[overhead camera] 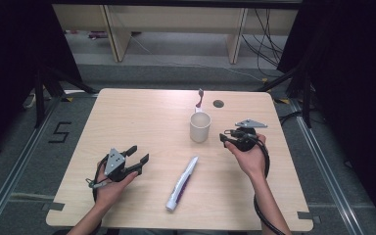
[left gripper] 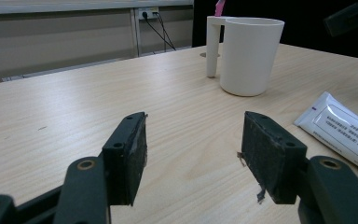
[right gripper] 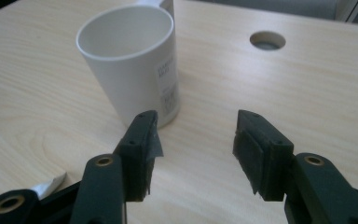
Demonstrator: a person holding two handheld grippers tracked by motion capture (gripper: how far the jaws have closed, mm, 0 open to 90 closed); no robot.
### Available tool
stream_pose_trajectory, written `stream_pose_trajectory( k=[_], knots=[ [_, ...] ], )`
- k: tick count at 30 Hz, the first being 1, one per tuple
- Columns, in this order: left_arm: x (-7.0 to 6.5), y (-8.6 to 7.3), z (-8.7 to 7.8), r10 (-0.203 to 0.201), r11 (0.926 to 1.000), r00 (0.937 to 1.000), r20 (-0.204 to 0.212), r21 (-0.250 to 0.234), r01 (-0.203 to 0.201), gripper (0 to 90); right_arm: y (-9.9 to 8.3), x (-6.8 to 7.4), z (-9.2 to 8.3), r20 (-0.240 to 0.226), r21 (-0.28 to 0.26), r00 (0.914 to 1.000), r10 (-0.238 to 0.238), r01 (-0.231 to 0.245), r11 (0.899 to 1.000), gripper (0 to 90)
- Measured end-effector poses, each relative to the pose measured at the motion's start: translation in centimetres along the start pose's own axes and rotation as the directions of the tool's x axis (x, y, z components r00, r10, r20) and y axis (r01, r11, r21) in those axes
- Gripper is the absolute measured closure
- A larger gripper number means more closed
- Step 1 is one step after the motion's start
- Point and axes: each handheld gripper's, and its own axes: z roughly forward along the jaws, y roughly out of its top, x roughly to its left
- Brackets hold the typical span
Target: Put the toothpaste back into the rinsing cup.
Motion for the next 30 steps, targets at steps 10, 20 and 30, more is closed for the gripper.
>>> stream_pose_trajectory(
  k=[10,20,30],
  knots=[
    [0.0,0.1,0.0,0.001,0.9999,0.9996,0.027,0.017,-0.001,39.3,-1.4,0.6,-0.1,-0.021,0.192,0.9974,0.069,-0.063,0.979,49.6],
    [-1.8,1.9,-0.2,-0.063,0.9926,0.9930,0.100,0.110,0.052,39.0,-2.0,1.0,-0.3,-0.038,0.309,0.9979,0.052,-0.038,0.950,49.6],
    [-3.4,5.0,0.5,-0.089,0.9446,0.9828,0.162,0.327,0.032,38.5,-2.4,1.8,-0.3,-0.054,0.337,0.9948,0.087,-0.063,0.940,49.2]
  ],
)
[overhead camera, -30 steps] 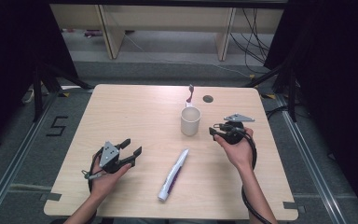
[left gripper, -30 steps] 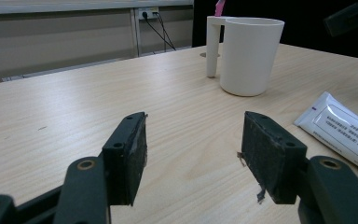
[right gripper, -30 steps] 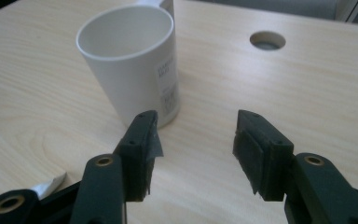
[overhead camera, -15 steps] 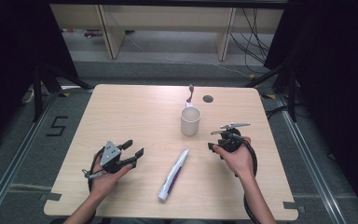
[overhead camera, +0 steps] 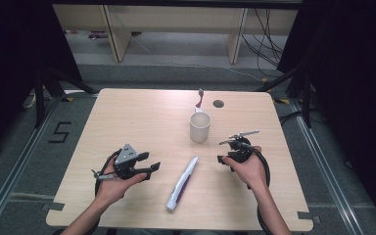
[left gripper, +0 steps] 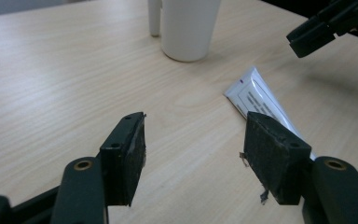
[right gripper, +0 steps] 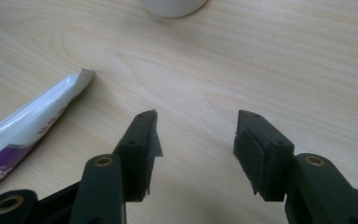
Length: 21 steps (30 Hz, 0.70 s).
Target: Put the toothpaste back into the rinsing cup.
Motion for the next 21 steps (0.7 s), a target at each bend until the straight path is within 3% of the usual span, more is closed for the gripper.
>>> stream_pose_trajectory(
  k=[2,3,5,7,8,11,12,15,17,18,19,20,21],
  knots=[
    [-0.3,0.6,0.1,0.004,0.9979,0.9999,0.012,0.065,-0.004,37.6,0.0,0.1,0.1,0.003,0.008,1.0000,0.002,-0.002,1.000,49.1],
    [-0.3,0.9,0.2,0.020,0.9943,0.9995,0.024,0.104,-0.023,37.6,-0.1,0.0,0.2,0.009,0.005,0.9998,-0.019,0.019,1.000,49.0],
    [-0.6,1.4,0.4,0.014,0.9873,0.9994,0.032,0.158,-0.019,38.0,-0.1,0.2,0.1,0.004,0.019,1.0000,-0.009,0.009,1.000,48.9],
    [-0.9,1.8,0.6,0.013,0.9808,0.9989,0.044,0.194,-0.022,39.3,0.0,0.2,0.1,0.009,0.011,0.9998,-0.020,0.020,1.000,48.8],
    [-1.1,2.0,0.8,-0.005,0.9798,0.9991,0.042,0.200,-0.004,40.0,0.0,0.2,0.1,0.005,0.015,0.9996,-0.029,0.029,0.999,48.8],
    [-1.2,2.5,1.2,0.001,0.9586,0.9981,0.062,0.284,-0.019,40.5,0.2,0.3,0.0,0.000,0.011,0.9997,-0.024,0.024,1.000,48.8],
    [-1.4,2.7,1.4,-0.016,0.9553,0.9980,0.060,0.296,-0.002,40.8,0.2,0.5,0.0,0.002,0.012,1.0000,-0.004,0.004,1.000,48.8],
    [-1.5,3.0,1.7,-0.013,0.9411,0.9981,0.060,0.338,-0.008,41.2,0.2,0.4,0.1,0.003,0.014,0.9991,-0.042,0.042,0.999,48.8],
    [-1.6,3.5,1.9,-0.013,0.9257,0.9975,0.070,0.378,-0.015,41.1,0.2,0.5,0.1,-0.009,0.028,0.9994,-0.034,0.034,0.999,48.7],
    [-1.7,3.6,2.0,-0.022,0.9235,0.9971,0.073,0.384,-0.007,41.1,0.2,0.5,0.1,-0.001,0.027,0.9996,-0.027,0.027,0.999,48.7],
    [-1.6,3.9,2.0,-0.016,0.9080,0.9966,0.081,0.418,-0.019,41.1,0.2,0.5,0.1,0.008,0.023,0.9993,-0.037,0.037,0.999,48.7],
    [-1.7,3.9,2.2,-0.042,0.9110,0.9967,0.069,0.412,0.009,41.2,0.3,0.5,0.1,0.012,0.028,0.9995,-0.030,0.029,0.999,48.7],
    [-1.5,4.2,2.2,-0.019,0.8924,0.9965,0.081,0.451,-0.020,41.2,0.2,0.6,0.1,0.010,0.029,0.9996,-0.026,0.026,0.999,48.6]
  ],
)
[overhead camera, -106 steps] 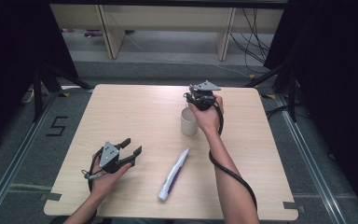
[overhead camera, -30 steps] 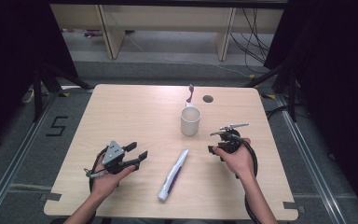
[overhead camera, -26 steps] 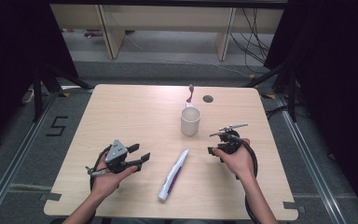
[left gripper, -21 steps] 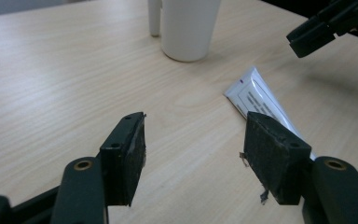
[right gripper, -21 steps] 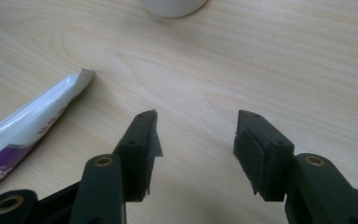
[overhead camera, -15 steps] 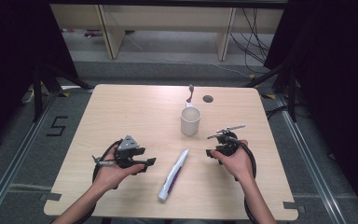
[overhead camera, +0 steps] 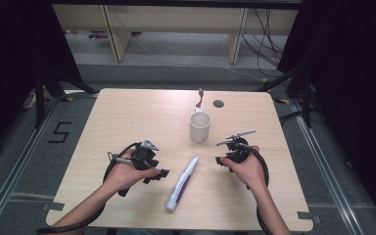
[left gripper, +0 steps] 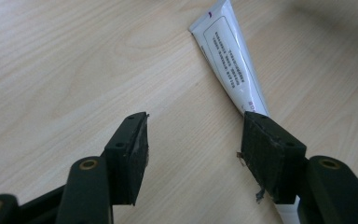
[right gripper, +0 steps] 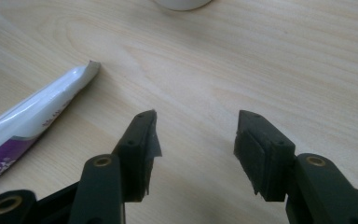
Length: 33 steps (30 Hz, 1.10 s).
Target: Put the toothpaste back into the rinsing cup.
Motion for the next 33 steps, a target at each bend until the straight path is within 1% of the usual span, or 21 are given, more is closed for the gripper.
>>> stream_pose_trajectory(
  k=[1,2,3,4,5,6,7,8,9,10,11,13,14,20,22,24,25,26,27,29,33],
  knots=[
    [0.0,0.2,0.1,-0.003,0.9999,1.0000,-0.001,0.012,0.003,41.2,0.0,0.0,0.0,-0.003,0.004,1.0000,-0.004,0.004,1.000,48.6],
    [-0.2,0.3,0.2,-0.026,0.9996,0.9997,-0.004,0.007,0.026,41.4,0.0,-0.1,0.1,-0.012,0.009,0.9999,-0.007,0.007,1.000,48.5],
    [-0.3,0.5,0.2,-0.021,0.9996,0.9998,-0.004,0.017,0.021,41.4,0.0,-0.1,0.0,0.006,0.005,0.9997,-0.022,0.022,1.000,48.5],
    [-0.3,0.7,0.2,-0.009,0.9992,0.9999,-0.006,0.038,0.009,41.4,0.0,0.0,0.1,0.004,0.008,0.9999,-0.015,0.015,1.000,48.4],
    [-0.5,0.8,0.4,-0.025,0.9994,0.9997,0.001,0.026,0.025,41.5,0.0,0.0,0.1,0.003,0.009,0.9999,-0.017,0.017,1.000,48.3],
    [-0.6,0.9,0.5,-0.025,0.9993,0.9997,-0.005,0.027,0.025,41.4,0.0,0.0,0.0,0.008,0.010,0.9997,-0.023,0.023,1.000,48.3],
    [-0.6,1.0,0.5,-0.008,0.9988,1.0000,0.003,0.048,0.007,41.4,0.0,0.0,0.0,0.014,0.009,0.9994,-0.031,0.031,0.999,48.2],
    [-0.9,1.1,0.8,-0.030,0.9991,0.9995,0.002,0.030,0.030,41.4,0.0,0.0,0.0,0.013,0.011,0.9994,-0.033,0.033,0.999,48.1],
    [-0.8,1.1,0.7,-0.005,0.9985,0.9999,0.009,0.055,0.004,41.4,0.0,0.0,0.1,0.001,0.012,0.9997,-0.023,0.023,1.000,48.1],
    [-1.0,1.2,0.9,-0.025,0.9989,0.9997,0.007,0.039,0.025,41.4,0.0,0.0,0.0,0.008,0.016,0.9996,-0.027,0.027,1.000,48.1],
    [-1.0,1.3,0.9,-0.005,0.9981,0.9999,0.012,0.061,0.004,41.4,0.0,0.0,0.0,0.008,0.018,0.9994,-0.035,0.035,0.999,48.1],
    [-1.1,1.3,1.1,-0.009,0.9980,0.9999,0.013,0.063,0.008,41.5,0.0,0.1,0.1,0.002,0.020,0.9999,-0.017,0.017,1.000,48.1],
    [-1.3,1.4,1.1,-0.010,0.9971,0.9999,0.008,0.075,0.009,41.6,0.0,0.1,0.1,0.004,0.020,0.9998,-0.021,0.021,1.000,48.1],
    [-1.9,1.9,1.9,-0.022,0.9952,0.9993,0.032,0.096,0.019,41.8,0.0,0.2,0.1,-0.004,0.026,0.9998,-0.019,0.019,0.999,47.9],
    [-2.1,2.1,2.1,-0.032,0.9939,0.9989,0.035,0.107,0.028,42.1,0.0,0.2,0.1,-0.001,0.024,0.9996,-0.029,0.029,0.999,47.9],
    [-2.3,2.3,2.4,-0.040,0.9929,0.9982,0.045,0.114,0.035,42.4,0.0,0.4,0.0,-0.004,0.034,0.9999,-0.011,0.011,0.999,47.9],
    [-2.5,2.4,2.5,-0.053,0.9919,0.9977,0.043,0.118,0.047,42.4,0.0,0.4,0.0,-0.001,0.028,0.9997,-0.023,0.023,0.999,47.9],
    [-2.6,2.5,2.6,-0.054,0.9912,0.9977,0.041,0.123,0.049,42.4,0.0,0.4,0.0,-0.005,0.030,0.9997,-0.022,0.022,0.999,47.8],
    [-2.6,2.5,2.8,-0.044,0.9917,0.9982,0.041,0.123,0.038,42.4,0.0,0.4,0.1,-0.010,0.029,0.9997,-0.022,0.022,0.999,47.9],
    [-2.7,2.7,3.1,-0.042,0.9907,0.9982,0.042,0.131,0.036,42.3,0.0,0.4,0.0,-0.005,0.034,0.9997,-0.022,0.022,0.999,47.8],
    [-3.1,2.9,3.5,-0.054,0.9888,0.9976,0.043,0.141,0.047,42.3,0.0,0.3,0.1,-0.011,0.030,0.9996,-0.025,0.025,0.999,47.8]
  ],
)
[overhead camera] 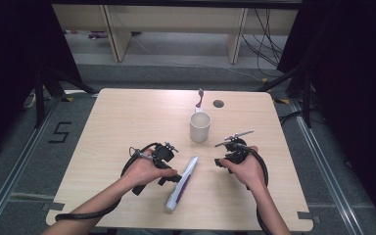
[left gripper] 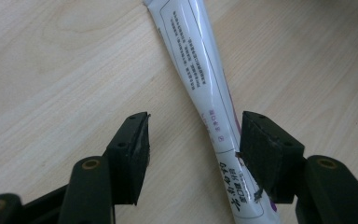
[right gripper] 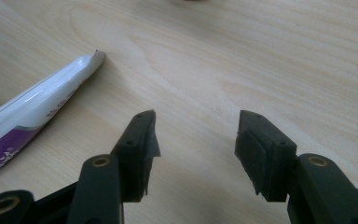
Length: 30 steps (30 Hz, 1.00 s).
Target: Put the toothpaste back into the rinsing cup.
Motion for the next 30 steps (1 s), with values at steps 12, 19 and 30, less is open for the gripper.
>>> stream_pose_trajectory(
  k=[12,19,30],
  knots=[
    [-0.8,0.9,1.3,0.017,0.9994,0.9998,-0.003,0.030,-0.017,42.4,0.0,0.0,-0.1,0.002,-0.001,1.0000,-0.003,0.003,1.000,47.6],
    [-1.0,1.1,1.9,0.032,0.9982,0.9993,-0.017,0.051,-0.031,42.7,-0.1,-0.1,-0.1,0.006,0.000,1.0000,-0.004,0.004,1.000,47.4],
    [-1.2,1.6,2.6,0.064,0.9945,0.9976,-0.028,0.085,-0.062,43.4,-0.1,-0.1,-0.3,0.000,-0.001,1.0000,0.006,-0.006,1.000,47.3]
  ],
)
